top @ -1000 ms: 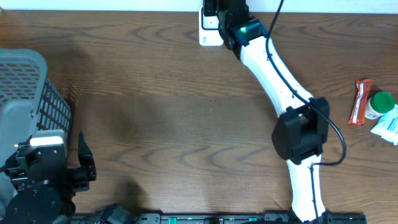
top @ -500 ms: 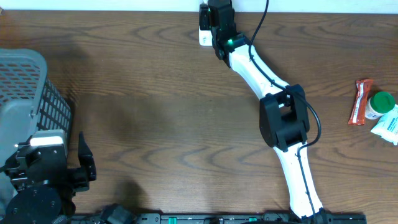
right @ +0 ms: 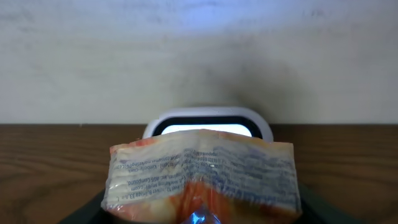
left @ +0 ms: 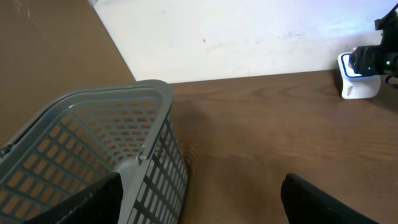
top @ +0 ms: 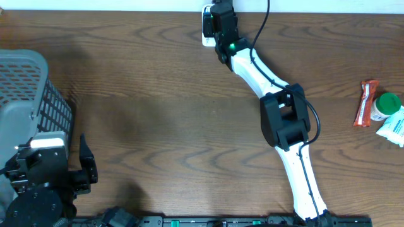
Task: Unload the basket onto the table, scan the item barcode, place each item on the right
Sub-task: 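Carry the Kleenex pack to the right table edge and release it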
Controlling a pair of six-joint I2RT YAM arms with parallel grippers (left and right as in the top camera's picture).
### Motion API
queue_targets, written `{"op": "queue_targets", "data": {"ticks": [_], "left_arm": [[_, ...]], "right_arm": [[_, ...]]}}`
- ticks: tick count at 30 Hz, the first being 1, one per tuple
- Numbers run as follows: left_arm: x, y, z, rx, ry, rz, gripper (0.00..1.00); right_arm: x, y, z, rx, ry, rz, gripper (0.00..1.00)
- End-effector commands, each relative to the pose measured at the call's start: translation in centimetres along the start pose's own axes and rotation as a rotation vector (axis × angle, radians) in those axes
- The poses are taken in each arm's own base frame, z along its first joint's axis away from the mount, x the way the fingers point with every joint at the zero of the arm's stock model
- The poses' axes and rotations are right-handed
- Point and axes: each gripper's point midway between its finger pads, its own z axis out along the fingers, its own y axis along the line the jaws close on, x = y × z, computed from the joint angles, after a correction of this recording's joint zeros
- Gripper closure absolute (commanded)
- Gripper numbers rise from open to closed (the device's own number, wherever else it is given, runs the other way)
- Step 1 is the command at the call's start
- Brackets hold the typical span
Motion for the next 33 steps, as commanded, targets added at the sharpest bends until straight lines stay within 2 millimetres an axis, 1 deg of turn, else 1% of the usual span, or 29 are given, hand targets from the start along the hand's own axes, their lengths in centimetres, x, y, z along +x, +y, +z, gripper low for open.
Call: {"op": "queue_targets", "data": {"ticks": [1,3,6,12,14,15,18,21,22,25,27,28,30,32,33], "left_arm": [[0.0,0.3,-0.2,-0.005,-0.007,-0.008,0.18],[0.0,0.3,-0.2,-0.005,-0.007,-0.008,0.18],[0.0,0.3,-0.2,-0.005,-0.007,-0.008,0.18],[0.0,0.3,-0.2,-0.005,-0.007,-0.008,0.18],[0.0,0.3,-0.2,-0.005,-0.007,-0.008,0.18],[0.0,0.3,-0.2,-0.005,-0.007,-0.008,0.18],[0.0,0.3,-0.2,-0.005,-0.007,-0.008,0.18],[0.0,0.3,-0.2,-0.006,-0.007,-0.008,0.18],[0.0,0.3,-0.2,-0.005,-0.007,-0.008,0.18],[0.0,0.3,-0.2,-0.005,-0.007,-0.008,0.18],[0.0,0.3,-0.2,-0.006,-0.007,-0.008,0.18],[0.0,0.3,-0.2,-0.006,-0.007,-0.008,0.18],[0.0,0.3,-0.2,-0.005,-0.007,-0.008,0.18],[0.0,0.3,-0.2,-0.005,-0.007,-0.008,0.18],[0.0,0.3,-0.2,-0.006,-0.007,-0.008,0.18]], "right_arm": [[-0.1,-1.7,0.6,0.047,-0.02,0.022,0.39],[-0.6,-2.4,0.6,0.077,-0.043,0.028,0.39],[-0.9,-3.1,0.6,0.095,-0.052,0.033,0.39],[-0.6,-3.7,0.4,0.112,-0.018,0.036,0.39],[-1.0,-4.3,-0.2,0.127,0.012,0.06,0.38],[-1.5,-4.8,-0.7,0.137,0.027,0.071,0.39],[-3.6,-7.0,-2.7,0.178,0.063,0.091,0.41],[-5.8,-10.3,-5.8,0.252,0.107,0.093,0.41],[-6.6,-11.7,-7.0,0.282,0.122,0.096,0.41],[-8.4,-16.6,-10.6,0.399,0.161,0.106,0.42],[-9.2,-20.7,-13.3,0.497,0.193,0.118,0.43],[-9.3,-22.4,-14.4,0.535,0.206,0.123,0.43],[-9.0,-26.7,-16.7,0.636,0.253,0.137,0.43],[-8.1,-30.8,-18.5,0.735,0.302,0.152,0.4],[-7.3,-33.0,-19.3,0.785,0.333,0.16,0.4]]}}
